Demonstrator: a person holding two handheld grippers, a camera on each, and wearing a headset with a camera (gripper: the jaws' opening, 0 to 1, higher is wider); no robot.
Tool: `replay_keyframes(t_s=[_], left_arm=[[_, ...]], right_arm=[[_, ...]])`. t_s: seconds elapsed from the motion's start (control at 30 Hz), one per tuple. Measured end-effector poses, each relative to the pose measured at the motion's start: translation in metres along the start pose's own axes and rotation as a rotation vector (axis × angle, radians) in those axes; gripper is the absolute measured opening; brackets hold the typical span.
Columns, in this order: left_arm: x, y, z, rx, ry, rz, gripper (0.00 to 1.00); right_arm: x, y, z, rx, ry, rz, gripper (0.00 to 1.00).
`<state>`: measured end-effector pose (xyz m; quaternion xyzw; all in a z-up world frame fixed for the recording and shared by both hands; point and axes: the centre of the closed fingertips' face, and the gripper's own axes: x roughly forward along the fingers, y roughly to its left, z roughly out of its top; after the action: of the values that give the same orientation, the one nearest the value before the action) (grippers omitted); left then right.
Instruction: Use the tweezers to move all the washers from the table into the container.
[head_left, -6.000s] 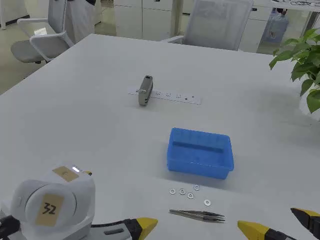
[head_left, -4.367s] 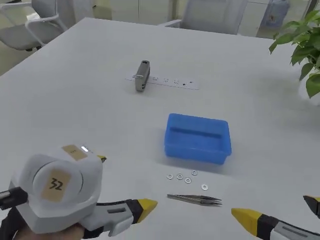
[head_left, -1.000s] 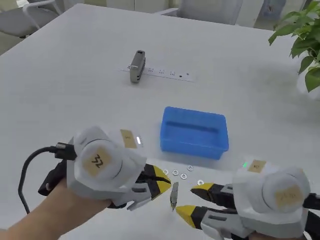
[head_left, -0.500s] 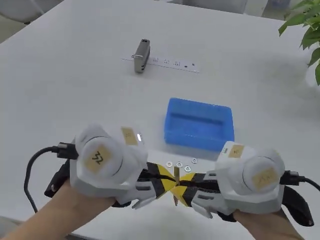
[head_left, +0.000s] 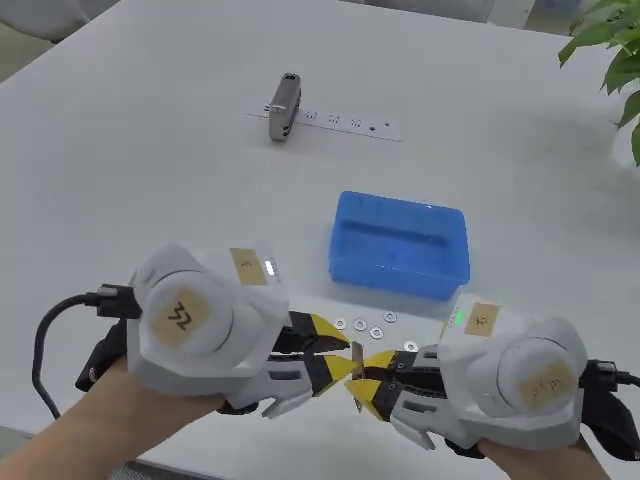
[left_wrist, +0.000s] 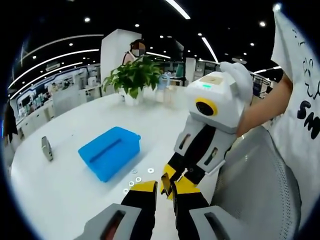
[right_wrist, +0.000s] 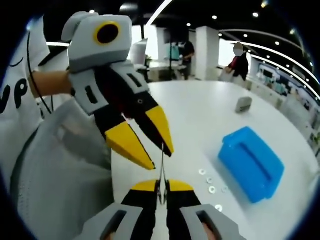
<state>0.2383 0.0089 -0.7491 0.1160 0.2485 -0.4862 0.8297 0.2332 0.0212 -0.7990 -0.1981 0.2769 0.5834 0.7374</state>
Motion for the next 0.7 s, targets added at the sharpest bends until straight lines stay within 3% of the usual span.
replay_keyframes(t_s=[0.07, 0.13, 0.23, 0.43, 0.53, 0.7], left_arm=[[0.000, -0.004, 0.004, 0.008, -0.003, -0.015, 0.08], [0.001, -0.003, 0.010, 0.053, -0.027, -0.004, 0.02], [0.004, -0.010, 0.006, 0.013, 0.013, -0.032, 0.01], [0.006, -0.011, 0.002, 0.084, 0.049, -0.002, 0.00], [0.008, -0.008, -0.004, 0.054, 0.085, 0.020, 0.00], [0.008, -0.010, -0.004, 0.066, 0.085, 0.035, 0.00]], right_arm=[[0.000, 0.002, 0.001, -0.016, 0.000, 0.009, 0.02], [0.000, 0.003, 0.001, -0.025, -0.002, 0.009, 0.02], [0.002, 0.003, 0.001, -0.035, 0.006, 0.010, 0.03], [0.007, 0.001, 0.000, -0.034, 0.008, 0.012, 0.04], [0.010, 0.002, -0.005, -0.037, 0.028, 0.011, 0.05], [0.009, 0.001, -0.006, -0.043, 0.029, -0.002, 0.06]])
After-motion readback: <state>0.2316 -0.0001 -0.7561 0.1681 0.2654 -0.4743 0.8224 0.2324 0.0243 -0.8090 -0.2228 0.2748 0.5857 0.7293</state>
